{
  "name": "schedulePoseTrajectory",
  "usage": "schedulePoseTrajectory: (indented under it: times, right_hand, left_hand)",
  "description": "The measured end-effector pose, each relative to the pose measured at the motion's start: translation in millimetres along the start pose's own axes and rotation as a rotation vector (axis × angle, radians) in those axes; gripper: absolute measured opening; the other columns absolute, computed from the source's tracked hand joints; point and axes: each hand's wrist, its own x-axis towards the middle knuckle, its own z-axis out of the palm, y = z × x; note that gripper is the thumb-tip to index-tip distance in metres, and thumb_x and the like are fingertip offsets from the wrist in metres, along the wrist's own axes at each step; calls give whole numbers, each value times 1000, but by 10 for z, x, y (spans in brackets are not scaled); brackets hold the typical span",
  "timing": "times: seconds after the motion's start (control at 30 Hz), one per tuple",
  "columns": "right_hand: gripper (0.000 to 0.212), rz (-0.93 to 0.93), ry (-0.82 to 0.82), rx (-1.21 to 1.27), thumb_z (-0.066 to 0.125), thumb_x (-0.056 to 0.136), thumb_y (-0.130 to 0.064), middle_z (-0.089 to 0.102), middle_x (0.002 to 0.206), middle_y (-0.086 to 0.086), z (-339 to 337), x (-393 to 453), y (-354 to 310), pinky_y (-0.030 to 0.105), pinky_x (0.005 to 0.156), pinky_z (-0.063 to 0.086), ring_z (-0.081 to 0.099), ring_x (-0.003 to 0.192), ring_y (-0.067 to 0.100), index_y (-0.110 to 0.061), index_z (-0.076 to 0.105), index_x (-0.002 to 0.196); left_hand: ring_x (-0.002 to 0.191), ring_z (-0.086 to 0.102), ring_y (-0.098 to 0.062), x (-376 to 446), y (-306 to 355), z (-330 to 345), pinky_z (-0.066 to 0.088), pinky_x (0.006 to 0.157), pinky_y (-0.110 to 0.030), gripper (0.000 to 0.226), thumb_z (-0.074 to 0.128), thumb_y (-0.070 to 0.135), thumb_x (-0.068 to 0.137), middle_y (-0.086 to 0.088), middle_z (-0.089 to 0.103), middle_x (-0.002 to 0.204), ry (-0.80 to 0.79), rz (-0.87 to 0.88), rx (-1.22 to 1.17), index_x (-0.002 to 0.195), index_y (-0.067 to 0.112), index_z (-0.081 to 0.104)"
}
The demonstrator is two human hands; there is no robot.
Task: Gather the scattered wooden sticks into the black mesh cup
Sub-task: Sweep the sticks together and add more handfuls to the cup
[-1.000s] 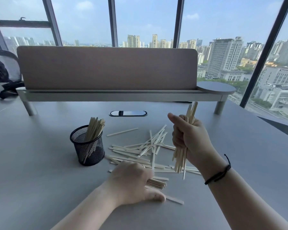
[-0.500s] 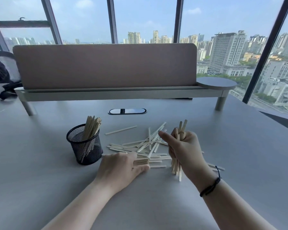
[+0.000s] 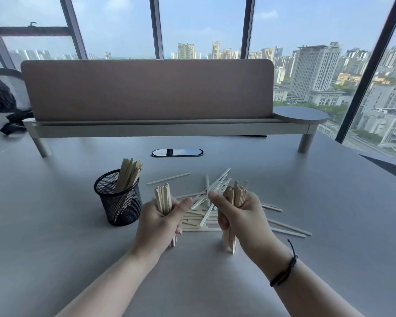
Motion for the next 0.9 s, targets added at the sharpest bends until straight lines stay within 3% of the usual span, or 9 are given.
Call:
schedulePoseTrajectory:
  times: [0.17,0.27,0.37,0.53,0.73,0.9]
  right_hand:
    - [51,50,-24,-39,79,80,-28,38,45,10,-6,-9,5,33,49,33,35,42,20,-13,41,49]
    - [56,107,5,-34,78,83,-19,32,46,7,1,-12,-1,31,47,27,28,42,18,-20,37,46]
    - [57,125,-1,-20,69,89,-13,29,43,5,75,-5,-35,27,46,24,24,40,17,-20,36,42]
    - [62,144,-121,53,59,95,-13,26,38,-2,459,31,-165,24,44,20,21,36,15,-21,33,40]
    - [59,117,-191,338,59,95,-22,22,42,-4,1261,445,-672,33,49,11,16,40,15,-27,28,45]
    - [59,36,-83,343,62,95,-29,27,43,-1,1842,912,-941,29,47,27,25,41,18,-21,32,44]
  left_hand:
    - [42,42,-24,3,41,-11,43,48,-37,50,76,41,76,-10,42,42,-4,-28,-51,53,8,46]
    - [41,28,-16,-13,80,-8,29,44,-26,49,75,33,80,-2,31,42,-20,-106,-131,48,18,42]
    - [41,17,-11,-22,152,9,16,47,-25,51,68,31,83,5,23,42,-60,-199,-194,40,20,45]
    - [34,18,-13,60,411,-67,18,41,-19,63,64,26,92,6,23,39,-28,-218,-234,39,25,32]
    - [35,25,-17,512,1091,-628,25,41,-20,68,59,29,97,4,27,36,279,-56,-251,34,21,33]
    - [47,49,-20,894,1131,-1035,41,50,-25,53,57,40,96,-9,50,50,472,-86,-59,52,12,49]
